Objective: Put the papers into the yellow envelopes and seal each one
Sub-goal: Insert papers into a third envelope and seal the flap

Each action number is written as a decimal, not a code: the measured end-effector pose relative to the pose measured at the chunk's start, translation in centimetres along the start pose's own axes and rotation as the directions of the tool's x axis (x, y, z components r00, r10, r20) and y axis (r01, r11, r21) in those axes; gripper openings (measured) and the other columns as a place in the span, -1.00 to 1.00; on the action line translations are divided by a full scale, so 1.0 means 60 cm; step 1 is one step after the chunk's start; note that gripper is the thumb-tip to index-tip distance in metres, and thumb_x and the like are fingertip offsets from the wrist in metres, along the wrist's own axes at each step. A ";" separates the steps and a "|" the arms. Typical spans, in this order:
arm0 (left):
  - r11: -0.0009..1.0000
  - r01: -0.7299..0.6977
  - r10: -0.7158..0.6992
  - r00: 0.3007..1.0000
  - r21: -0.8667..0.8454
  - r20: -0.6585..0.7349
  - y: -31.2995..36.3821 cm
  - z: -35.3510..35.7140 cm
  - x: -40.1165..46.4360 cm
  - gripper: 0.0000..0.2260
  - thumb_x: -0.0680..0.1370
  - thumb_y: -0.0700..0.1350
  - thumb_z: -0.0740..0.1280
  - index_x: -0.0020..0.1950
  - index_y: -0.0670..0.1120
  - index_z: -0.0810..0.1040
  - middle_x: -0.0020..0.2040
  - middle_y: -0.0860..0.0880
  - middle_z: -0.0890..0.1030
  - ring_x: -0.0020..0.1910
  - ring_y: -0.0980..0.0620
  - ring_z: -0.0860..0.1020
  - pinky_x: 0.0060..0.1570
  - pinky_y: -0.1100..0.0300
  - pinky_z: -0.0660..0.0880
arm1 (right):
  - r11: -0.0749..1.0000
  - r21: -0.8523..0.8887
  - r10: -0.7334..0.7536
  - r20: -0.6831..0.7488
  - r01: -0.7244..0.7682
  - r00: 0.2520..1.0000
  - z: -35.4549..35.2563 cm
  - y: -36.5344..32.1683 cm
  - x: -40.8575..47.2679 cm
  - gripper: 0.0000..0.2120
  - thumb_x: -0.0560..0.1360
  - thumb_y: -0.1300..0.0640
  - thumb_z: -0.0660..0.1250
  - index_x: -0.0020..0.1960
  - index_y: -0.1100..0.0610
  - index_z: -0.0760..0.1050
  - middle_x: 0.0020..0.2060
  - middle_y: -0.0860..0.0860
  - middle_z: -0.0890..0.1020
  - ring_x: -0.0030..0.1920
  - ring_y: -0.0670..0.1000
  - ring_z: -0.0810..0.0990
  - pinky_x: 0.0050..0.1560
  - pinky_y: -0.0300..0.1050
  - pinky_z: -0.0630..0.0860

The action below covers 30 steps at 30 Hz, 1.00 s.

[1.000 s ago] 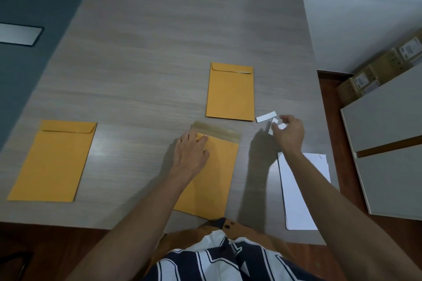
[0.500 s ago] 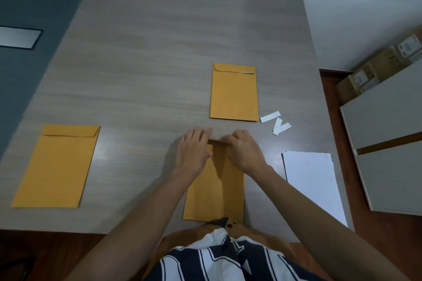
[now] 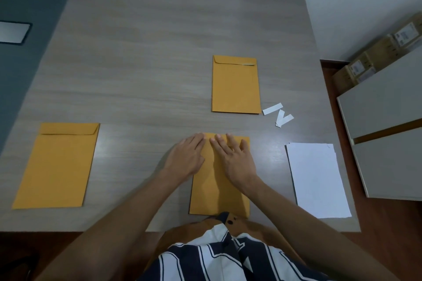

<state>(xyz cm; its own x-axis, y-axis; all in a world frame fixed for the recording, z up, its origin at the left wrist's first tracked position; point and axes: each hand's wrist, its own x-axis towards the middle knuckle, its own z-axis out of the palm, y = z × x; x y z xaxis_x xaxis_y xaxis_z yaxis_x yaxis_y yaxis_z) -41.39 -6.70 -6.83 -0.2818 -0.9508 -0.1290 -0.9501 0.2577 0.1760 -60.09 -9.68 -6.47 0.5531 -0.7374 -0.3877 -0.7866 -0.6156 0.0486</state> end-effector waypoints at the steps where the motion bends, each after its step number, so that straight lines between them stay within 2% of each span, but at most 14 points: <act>1: 1.000 -0.005 0.005 1.000 0.015 0.025 0.002 -0.001 0.000 -0.47 0.46 -0.03 0.07 0.30 -0.25 0.53 0.26 -0.16 0.57 0.22 -0.09 0.55 0.12 0.06 0.53 | 1.000 -0.002 -0.001 0.002 0.001 1.000 0.003 0.005 -0.002 -0.37 0.66 0.09 -0.03 0.54 -0.02 -0.39 0.54 -0.06 -0.27 0.56 0.11 -0.24 0.48 0.25 -0.07; 4: 0.997 -0.011 0.007 0.999 0.078 0.043 0.003 -0.001 -0.002 -0.44 0.47 -0.01 0.06 0.34 -0.28 0.50 0.28 -0.18 0.55 0.26 -0.09 0.53 0.16 0.06 0.51 | 0.999 -0.032 -0.020 -0.017 0.020 1.000 0.011 0.028 -0.011 -0.42 0.62 0.12 -0.16 0.55 -0.01 -0.38 0.52 -0.04 -0.27 0.55 0.04 -0.24 0.52 0.19 -0.19; 6: 0.995 -0.014 0.008 0.998 0.101 0.055 0.005 -0.002 -0.002 -0.44 0.47 -0.02 0.05 0.33 -0.28 0.51 0.28 -0.18 0.56 0.25 -0.09 0.54 0.13 0.07 0.53 | 1.000 -0.014 -0.019 -0.054 0.018 0.998 0.017 0.045 -0.023 -0.43 0.59 0.15 -0.21 0.56 0.02 -0.31 0.56 -0.01 -0.16 0.56 0.02 -0.18 0.53 0.14 -0.21; 10: 0.993 -0.004 -0.005 0.997 0.118 0.071 0.004 -0.002 -0.004 -0.46 0.46 -0.03 0.07 0.30 -0.27 0.53 0.26 -0.17 0.58 0.19 -0.07 0.58 0.04 0.11 0.56 | 1.000 0.017 0.005 -0.082 -0.004 0.997 0.027 0.101 -0.058 -0.35 0.59 0.24 0.00 0.55 0.07 -0.28 0.57 0.03 -0.05 0.55 0.02 -0.15 0.54 0.07 -0.23; 12: 0.990 0.007 -0.015 0.998 0.141 0.055 0.005 -0.001 -0.002 -0.51 0.47 -0.03 0.20 0.32 -0.27 0.52 0.28 -0.17 0.57 0.21 -0.07 0.57 0.06 0.12 0.55 | 1.000 0.020 0.019 -0.054 -0.018 0.998 0.023 0.114 -0.068 -0.36 0.58 0.27 -0.07 0.55 0.08 -0.30 0.57 0.03 -0.09 0.56 0.05 -0.16 0.53 0.05 -0.27; 14: 0.989 0.065 -0.075 0.995 0.136 0.069 0.017 -0.004 0.000 -0.45 0.48 -0.02 0.33 0.40 -0.28 0.43 0.36 -0.18 0.50 0.31 -0.08 0.50 0.20 0.10 0.48 | 0.999 0.033 0.025 -0.030 -0.024 0.999 0.017 0.113 -0.068 -0.37 0.58 0.28 -0.10 0.56 0.08 -0.30 0.57 0.03 -0.12 0.56 0.07 -0.19 0.53 0.05 -0.28; 16: 0.987 0.130 -0.140 0.985 0.094 0.102 0.037 -0.006 0.004 -0.41 0.56 0.00 0.21 0.50 -0.29 0.24 0.46 -0.20 0.35 0.45 -0.11 0.31 0.40 0.06 0.27 | 0.998 0.056 0.038 -0.029 -0.036 0.999 0.015 0.109 -0.066 -0.37 0.61 0.28 -0.05 0.56 0.06 -0.30 0.57 0.02 -0.11 0.56 0.09 -0.21 0.53 0.07 -0.27; 19: 0.975 0.198 -0.208 0.974 0.101 0.095 0.073 -0.016 0.017 -0.39 0.58 0.07 0.09 0.52 -0.28 0.17 0.49 -0.22 0.25 0.51 -0.17 0.15 0.50 -0.03 0.11 | 0.999 0.032 0.041 -0.001 -0.041 0.999 0.015 0.112 -0.068 -0.38 0.63 0.23 -0.05 0.55 0.05 -0.34 0.57 0.01 -0.14 0.55 0.11 -0.24 0.54 0.10 -0.25; 23: 0.997 0.036 -0.042 0.994 0.062 0.101 0.130 0.002 0.027 -0.39 0.62 0.13 -0.05 0.60 -0.12 -0.07 0.61 -0.10 -0.05 0.59 -0.06 -0.10 0.53 -0.08 -0.05 | 0.998 0.050 0.032 -0.015 -0.031 0.999 0.011 0.113 -0.068 -0.42 0.59 0.17 -0.16 0.54 0.03 -0.32 0.57 0.00 -0.10 0.56 0.12 -0.20 0.53 0.11 -0.24; 26: 0.993 0.116 -0.116 0.982 0.011 0.146 0.145 0.025 0.028 -0.39 0.58 0.17 -0.22 0.60 -0.06 -0.12 0.61 -0.02 -0.09 0.58 0.02 -0.13 0.54 -0.08 -0.12 | 0.997 0.062 0.039 -0.016 -0.038 0.999 0.014 0.112 -0.068 -0.41 0.65 0.16 -0.04 0.53 0.02 -0.33 0.57 0.00 -0.11 0.56 0.12 -0.20 0.52 0.10 -0.27; 30: 0.986 0.167 -0.168 0.975 0.016 0.144 0.121 0.032 0.020 -0.37 0.55 0.17 -0.29 0.60 -0.01 -0.07 0.61 0.04 -0.05 0.58 0.08 -0.08 0.53 -0.13 -0.14 | 0.997 0.046 0.057 -0.018 -0.056 0.998 0.018 0.110 -0.067 -0.41 0.66 0.13 -0.05 0.54 0.02 -0.34 0.57 0.00 -0.12 0.56 0.11 -0.19 0.53 0.13 -0.23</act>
<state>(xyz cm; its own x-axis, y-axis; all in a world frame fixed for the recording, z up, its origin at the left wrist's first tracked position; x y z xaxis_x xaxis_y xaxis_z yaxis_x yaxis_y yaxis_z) -48.88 -5.66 -7.57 -0.1349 -0.9456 -0.2960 -0.9858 0.0980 0.1363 -67.79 -10.50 -5.58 0.5120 -0.7764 -0.3675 -0.8284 -0.5595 0.0279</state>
